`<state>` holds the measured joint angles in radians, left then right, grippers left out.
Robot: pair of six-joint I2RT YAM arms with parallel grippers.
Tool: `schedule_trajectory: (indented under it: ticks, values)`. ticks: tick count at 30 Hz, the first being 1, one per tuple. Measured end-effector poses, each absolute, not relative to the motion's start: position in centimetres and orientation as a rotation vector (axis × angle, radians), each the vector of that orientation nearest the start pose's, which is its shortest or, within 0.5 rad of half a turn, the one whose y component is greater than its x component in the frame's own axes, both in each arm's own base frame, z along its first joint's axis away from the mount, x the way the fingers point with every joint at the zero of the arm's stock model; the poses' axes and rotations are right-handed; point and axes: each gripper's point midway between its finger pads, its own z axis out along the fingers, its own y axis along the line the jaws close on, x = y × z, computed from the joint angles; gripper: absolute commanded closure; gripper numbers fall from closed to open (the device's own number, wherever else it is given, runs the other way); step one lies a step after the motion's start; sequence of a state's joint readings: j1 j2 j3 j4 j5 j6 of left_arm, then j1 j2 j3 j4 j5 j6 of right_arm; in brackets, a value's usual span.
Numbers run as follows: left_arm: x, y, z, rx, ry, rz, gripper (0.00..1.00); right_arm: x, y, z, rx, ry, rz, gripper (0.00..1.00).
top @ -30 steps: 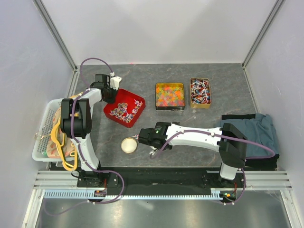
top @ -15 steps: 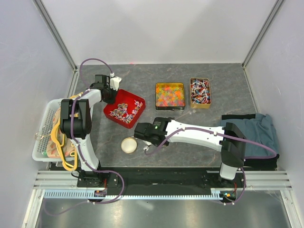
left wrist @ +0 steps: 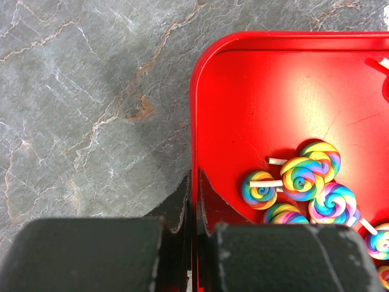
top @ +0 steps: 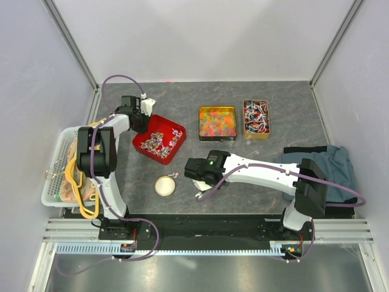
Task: Pack the candies
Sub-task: Place the fake candies in the packing bottle.
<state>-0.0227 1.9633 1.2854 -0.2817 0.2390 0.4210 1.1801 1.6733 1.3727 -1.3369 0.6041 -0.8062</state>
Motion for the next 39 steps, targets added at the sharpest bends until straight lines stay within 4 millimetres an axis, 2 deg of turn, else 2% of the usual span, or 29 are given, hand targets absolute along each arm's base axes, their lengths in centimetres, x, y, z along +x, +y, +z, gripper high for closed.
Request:
schedule_trajectory:
  ticks: [11,22,30,34,39]
  values:
    - [46.0,-3.6,2.5,0.641,2.413,-0.139,0.98,21.0,18.7,15.5,-2.51,1.593,-0.915,1.0]
    - [45.9,-3.6,2.5,0.641,2.413,-0.14,0.98,22.9,20.7,14.0,-2.462,1.564,-1.009,1.0]
    - [45.9,-3.6,2.5,0.642,2.412,-0.142,0.98,24.3,21.5,13.8,-2.409,1.564,-1.027,1.0]
    - [45.9,-3.6,2.5,0.642,2.411,-0.142,0.98,24.8,22.7,14.6,-2.38,1.563,-0.987,1.0]
    - [45.9,-3.6,2.5,0.642,2.411,-0.143,0.98,26.1,25.2,17.9,-2.249,1.594,-0.87,1.0]
